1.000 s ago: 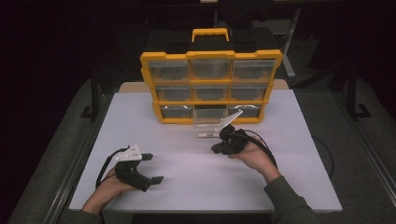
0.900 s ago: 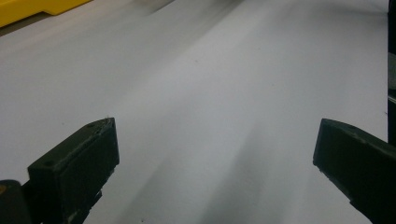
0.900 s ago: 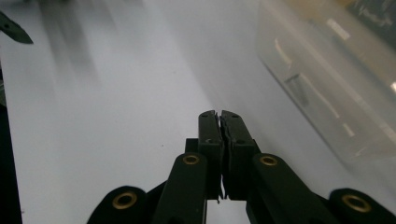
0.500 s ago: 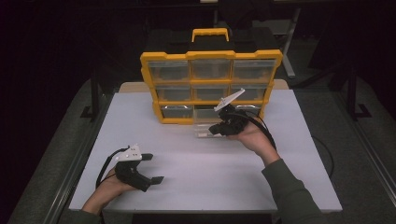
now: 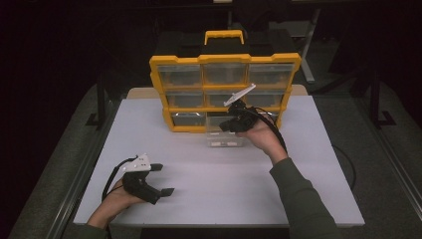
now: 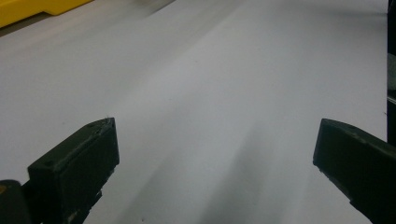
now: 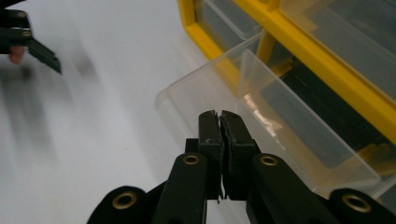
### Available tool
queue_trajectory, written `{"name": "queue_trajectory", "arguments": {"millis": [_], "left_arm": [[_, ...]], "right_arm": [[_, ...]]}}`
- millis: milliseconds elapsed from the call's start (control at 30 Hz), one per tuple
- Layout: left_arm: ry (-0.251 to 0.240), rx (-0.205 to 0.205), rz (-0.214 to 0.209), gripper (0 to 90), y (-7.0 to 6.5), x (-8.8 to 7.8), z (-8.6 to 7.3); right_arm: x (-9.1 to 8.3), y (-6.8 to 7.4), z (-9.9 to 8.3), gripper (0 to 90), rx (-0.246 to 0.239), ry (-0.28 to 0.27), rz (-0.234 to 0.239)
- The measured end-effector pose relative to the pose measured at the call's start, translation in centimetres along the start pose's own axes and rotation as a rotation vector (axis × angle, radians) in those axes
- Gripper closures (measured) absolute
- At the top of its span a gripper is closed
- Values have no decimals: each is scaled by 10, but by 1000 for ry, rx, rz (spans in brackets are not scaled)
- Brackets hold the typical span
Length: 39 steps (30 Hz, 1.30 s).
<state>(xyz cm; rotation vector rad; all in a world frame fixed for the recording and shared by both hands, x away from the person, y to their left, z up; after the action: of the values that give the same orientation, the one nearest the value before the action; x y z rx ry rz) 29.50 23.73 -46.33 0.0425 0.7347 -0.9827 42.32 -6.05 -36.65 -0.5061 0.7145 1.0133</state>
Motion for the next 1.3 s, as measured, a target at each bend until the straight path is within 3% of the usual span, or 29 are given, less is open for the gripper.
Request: {"name": "queue_trajectory", "arguments": {"millis": [300, 400, 767, 967, 1300], "left_arm": [[3, 1, -2, 2, 0, 0, 0], [2, -1, -2, 2, 0, 0, 0], [3, 0, 0, 2, 1, 0, 0], [5, -1, 0, 2, 1, 0, -1], [5, 0, 2, 2, 1, -1, -1]], "right_arm": [[11, -15, -5, 860, 32, 9, -29], [10, -16, -6, 759, 34, 8, -47], [-17, -8, -15, 504, 22, -37, -85], [-27, -1, -24, 415, 10, -59, -95], [-31, 22, -60, 243, 32, -102, -122]]}}
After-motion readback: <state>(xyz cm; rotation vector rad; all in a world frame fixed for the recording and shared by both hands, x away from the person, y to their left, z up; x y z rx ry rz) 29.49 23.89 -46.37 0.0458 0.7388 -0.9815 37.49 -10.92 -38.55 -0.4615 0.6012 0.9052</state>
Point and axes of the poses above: each handheld gripper's, and its own axes: x roughly forward along the jaws, z roughly out of its top, y roughly to its left, the point moved 3 cm from there along x, roughly forward along the jaws, and after that the axes turned 11 degrees about -x, right-handed, at the moved point
